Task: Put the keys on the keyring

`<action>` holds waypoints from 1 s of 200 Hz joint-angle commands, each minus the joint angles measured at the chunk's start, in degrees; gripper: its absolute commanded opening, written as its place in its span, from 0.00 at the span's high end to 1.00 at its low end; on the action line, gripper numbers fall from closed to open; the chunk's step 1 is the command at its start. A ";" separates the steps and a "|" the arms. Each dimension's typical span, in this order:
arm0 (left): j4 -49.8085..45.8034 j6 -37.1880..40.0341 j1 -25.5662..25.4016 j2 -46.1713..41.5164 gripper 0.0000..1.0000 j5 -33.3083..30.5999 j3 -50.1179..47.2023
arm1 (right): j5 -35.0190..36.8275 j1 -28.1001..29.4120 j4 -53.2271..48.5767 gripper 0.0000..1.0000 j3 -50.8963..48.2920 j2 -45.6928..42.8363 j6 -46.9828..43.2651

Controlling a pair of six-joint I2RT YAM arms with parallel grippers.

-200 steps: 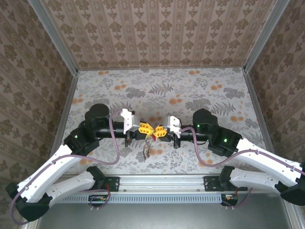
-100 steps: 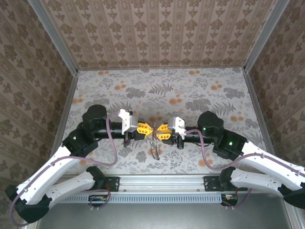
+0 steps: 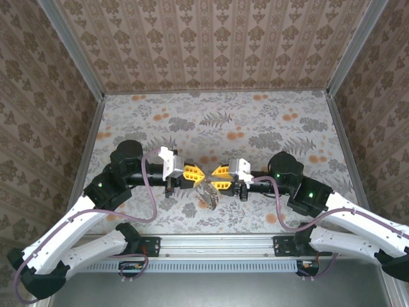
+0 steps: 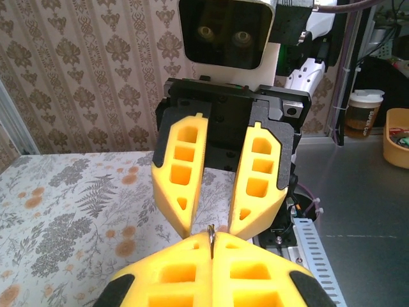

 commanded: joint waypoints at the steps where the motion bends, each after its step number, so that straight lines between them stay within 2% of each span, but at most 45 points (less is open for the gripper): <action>1: 2.42 -1.14 0.36 0.17 1.00 2.74 0.39 | -2.42 -0.24 3.58 0.72 0.60 1.01 1.07; 131: -1.07 1.06 0.39 0.35 1.00 2.28 1.25 | -5.42 -0.36 6.37 0.75 1.08 2.14 1.53; 156: -0.84 0.84 0.35 0.56 1.00 2.36 1.30 | -5.13 -0.44 6.45 0.84 1.26 2.75 1.79; 183: -1.11 1.04 0.27 0.76 1.00 2.04 1.43 | -3.26 -0.49 5.04 1.00 1.93 3.29 1.53; 200: -3.38 2.08 0.21 0.76 1.00 -0.42 2.07 | -0.47 -0.48 2.67 1.00 2.97 3.25 0.54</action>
